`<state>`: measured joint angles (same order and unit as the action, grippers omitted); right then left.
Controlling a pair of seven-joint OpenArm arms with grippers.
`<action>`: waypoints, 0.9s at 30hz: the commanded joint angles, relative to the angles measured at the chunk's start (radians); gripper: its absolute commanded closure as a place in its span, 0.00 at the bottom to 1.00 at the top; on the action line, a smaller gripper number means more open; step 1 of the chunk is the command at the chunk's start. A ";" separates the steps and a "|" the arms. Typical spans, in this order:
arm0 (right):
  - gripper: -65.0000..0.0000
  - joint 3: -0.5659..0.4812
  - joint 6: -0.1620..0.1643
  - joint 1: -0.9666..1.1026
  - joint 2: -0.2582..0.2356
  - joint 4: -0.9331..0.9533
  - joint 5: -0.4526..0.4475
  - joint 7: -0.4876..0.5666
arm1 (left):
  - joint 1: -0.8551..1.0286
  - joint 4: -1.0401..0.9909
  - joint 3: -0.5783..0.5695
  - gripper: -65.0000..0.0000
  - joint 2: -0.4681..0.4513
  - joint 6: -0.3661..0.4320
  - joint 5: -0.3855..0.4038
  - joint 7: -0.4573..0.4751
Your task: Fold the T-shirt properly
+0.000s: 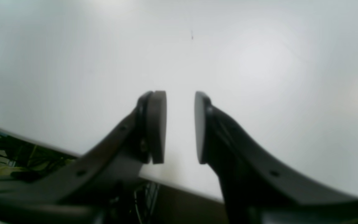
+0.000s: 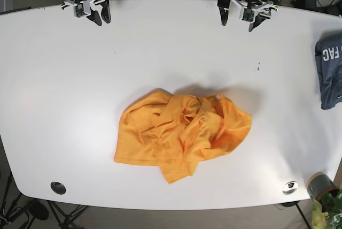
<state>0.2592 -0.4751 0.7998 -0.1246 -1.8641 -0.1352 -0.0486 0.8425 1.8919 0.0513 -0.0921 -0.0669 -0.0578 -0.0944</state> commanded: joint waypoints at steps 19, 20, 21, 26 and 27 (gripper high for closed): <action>0.77 -0.001 -0.007 -0.268 0.030 -0.019 -0.011 -0.101 | -0.283 0.028 0.003 0.32 -0.001 0.006 0.003 -0.179; 0.77 -0.001 -0.007 -0.279 0.030 -0.019 -0.011 -0.101 | -0.291 0.028 0.003 0.32 -0.001 0.006 0.003 -0.181; 0.77 -0.002 -0.007 -0.287 0.030 -0.018 -0.010 -0.101 | -0.299 0.028 0.003 0.32 -0.001 0.006 0.003 -0.181; 0.77 -0.041 -0.007 -0.333 0.024 -0.018 -0.007 -0.119 | -0.335 0.024 0.002 0.31 -0.001 0.006 0.003 -0.181; 0.77 -0.057 -0.007 -0.346 0.019 -0.018 -0.007 -0.144 | -0.340 0.022 0.002 0.31 -0.001 0.006 0.003 -0.181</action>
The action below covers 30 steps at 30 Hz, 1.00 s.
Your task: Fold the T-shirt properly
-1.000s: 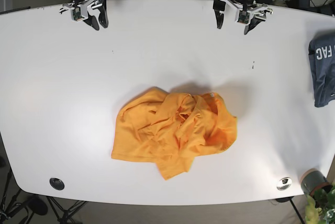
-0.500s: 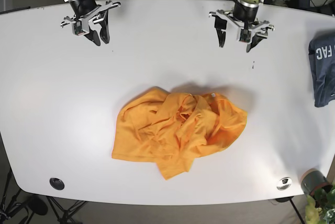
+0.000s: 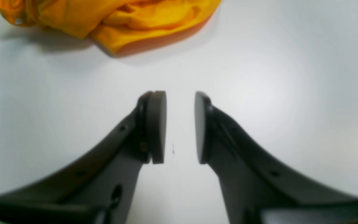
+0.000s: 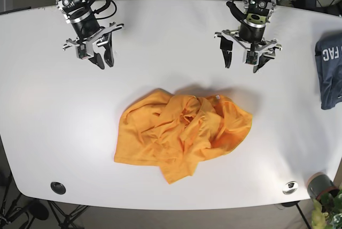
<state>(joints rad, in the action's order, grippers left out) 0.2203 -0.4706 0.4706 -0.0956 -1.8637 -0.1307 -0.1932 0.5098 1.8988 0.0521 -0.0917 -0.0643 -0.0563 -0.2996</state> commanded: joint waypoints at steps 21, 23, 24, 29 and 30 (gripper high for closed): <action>0.45 -0.301 -0.010 -0.415 -0.029 0.100 -0.011 -0.254 | -0.095 0.014 0.005 0.31 -0.004 0.002 0.000 -0.072; 0.43 -0.347 -0.009 -0.450 -0.031 0.131 -0.011 -0.254 | -0.095 0.014 0.005 0.31 -0.004 0.002 0.000 -0.072; 0.41 -0.375 -0.009 -0.471 -0.031 0.152 -0.011 -0.254 | -0.095 0.014 0.005 0.31 -0.004 0.002 0.000 -0.074; 0.34 -0.487 -0.009 -0.553 -0.034 0.241 -0.010 -0.254 | -0.095 0.003 0.009 0.32 -0.004 0.002 0.000 -0.074; 0.33 -0.514 -0.009 -0.574 -0.034 0.261 -0.010 -0.254 | -0.095 -0.003 0.015 0.32 -0.004 0.002 0.000 -0.074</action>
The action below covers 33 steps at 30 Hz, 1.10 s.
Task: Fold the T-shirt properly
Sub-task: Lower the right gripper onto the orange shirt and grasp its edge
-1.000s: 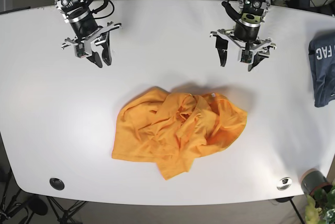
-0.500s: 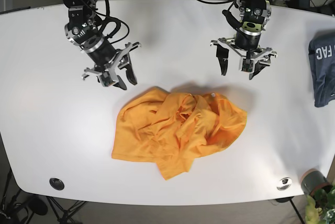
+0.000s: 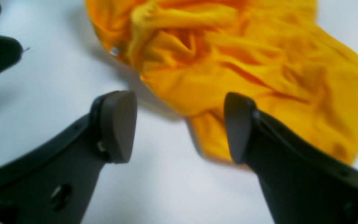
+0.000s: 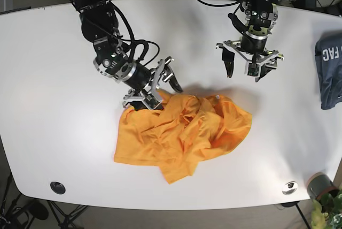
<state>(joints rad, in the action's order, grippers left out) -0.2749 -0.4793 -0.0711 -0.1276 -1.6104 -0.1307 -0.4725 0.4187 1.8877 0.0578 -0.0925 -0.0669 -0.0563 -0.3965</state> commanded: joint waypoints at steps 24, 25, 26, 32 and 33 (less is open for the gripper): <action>0.34 -0.309 0.000 -0.318 -0.008 0.367 -0.008 0.082 | 0.001 -0.017 0.069 0.32 -0.003 0.002 0.000 0.023; 0.34 -0.309 0.000 -0.319 -0.008 0.368 -0.008 0.085 | 0.001 -0.018 0.069 0.32 -0.002 0.002 0.000 0.023; 0.34 -0.311 0.000 -0.319 -0.008 0.370 -0.008 0.085 | 0.001 -0.024 0.067 0.32 -0.002 0.002 0.000 0.023; 0.34 -0.350 0.001 -0.319 -0.001 0.350 -0.008 0.085 | -0.002 -0.064 0.066 0.32 -0.002 0.002 0.002 0.026; 0.34 -0.361 0.001 -0.319 -0.001 0.351 -0.008 0.085 | -0.002 -0.064 0.066 0.32 -0.002 0.002 0.002 0.028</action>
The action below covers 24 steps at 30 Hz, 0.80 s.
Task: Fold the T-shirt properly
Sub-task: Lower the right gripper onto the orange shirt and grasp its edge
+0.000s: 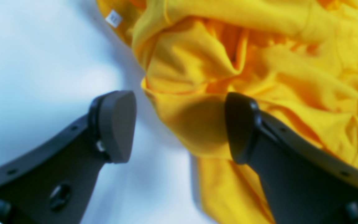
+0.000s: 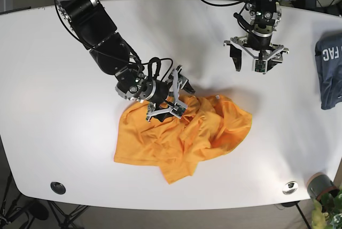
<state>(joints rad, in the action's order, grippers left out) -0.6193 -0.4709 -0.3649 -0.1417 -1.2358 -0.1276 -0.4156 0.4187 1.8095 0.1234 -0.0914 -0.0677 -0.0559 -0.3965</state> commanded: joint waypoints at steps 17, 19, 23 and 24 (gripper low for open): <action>0.34 -0.024 0.001 -0.098 0.047 0.242 -0.010 0.212 | -0.002 0.017 0.000 0.32 -0.003 0.003 0.001 0.028; 0.40 -0.001 0.025 -0.099 0.047 0.267 -0.010 0.246 | -0.002 0.017 0.000 0.32 -0.003 0.003 0.001 0.028; 0.69 0.016 0.068 -0.098 0.044 0.268 -0.010 0.263 | -0.002 0.016 0.000 0.32 -0.005 0.003 0.001 0.028; 0.80 0.016 0.071 -0.096 0.043 0.267 -0.010 0.263 | -0.002 0.016 0.000 0.32 -0.005 0.003 0.001 0.028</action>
<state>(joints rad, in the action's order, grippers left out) -0.6086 -0.4000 -0.4332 -0.1005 -0.9535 -0.1318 -0.1776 0.4183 1.8065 0.1226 -0.0902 -0.0677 -0.0559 -0.3962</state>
